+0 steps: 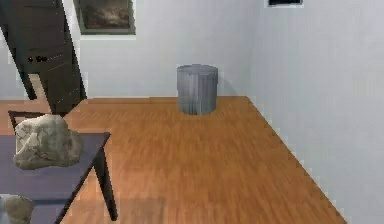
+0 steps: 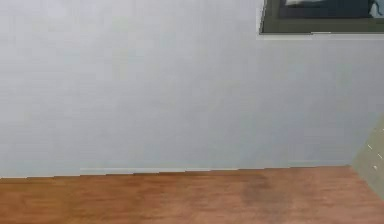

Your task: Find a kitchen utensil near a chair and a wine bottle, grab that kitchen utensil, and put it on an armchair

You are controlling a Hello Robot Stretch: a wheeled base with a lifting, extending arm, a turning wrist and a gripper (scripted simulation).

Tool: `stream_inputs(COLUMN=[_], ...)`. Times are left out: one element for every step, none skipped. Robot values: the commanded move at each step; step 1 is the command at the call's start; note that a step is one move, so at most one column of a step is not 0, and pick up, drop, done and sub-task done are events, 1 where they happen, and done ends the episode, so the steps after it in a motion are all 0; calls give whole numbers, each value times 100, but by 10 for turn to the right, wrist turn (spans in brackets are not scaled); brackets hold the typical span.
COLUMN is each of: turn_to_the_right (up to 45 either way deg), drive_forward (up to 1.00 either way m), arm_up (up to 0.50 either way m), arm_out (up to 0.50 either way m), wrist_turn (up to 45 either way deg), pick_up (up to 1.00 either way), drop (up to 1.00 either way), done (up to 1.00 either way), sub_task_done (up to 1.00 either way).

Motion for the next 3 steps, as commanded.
stream_inputs(turn_to_the_right=[0, -90, 0], drive_forward=[100, 0, 35], arm_up=[0, 0, 0], arm_out=[0, 0, 0], wrist_turn=[0, 0, 0], pick_up=[0, 0, 0], drop=[0, 0, 0], done=[0, 0, 0], sub_task_done=[0, 0, 0])
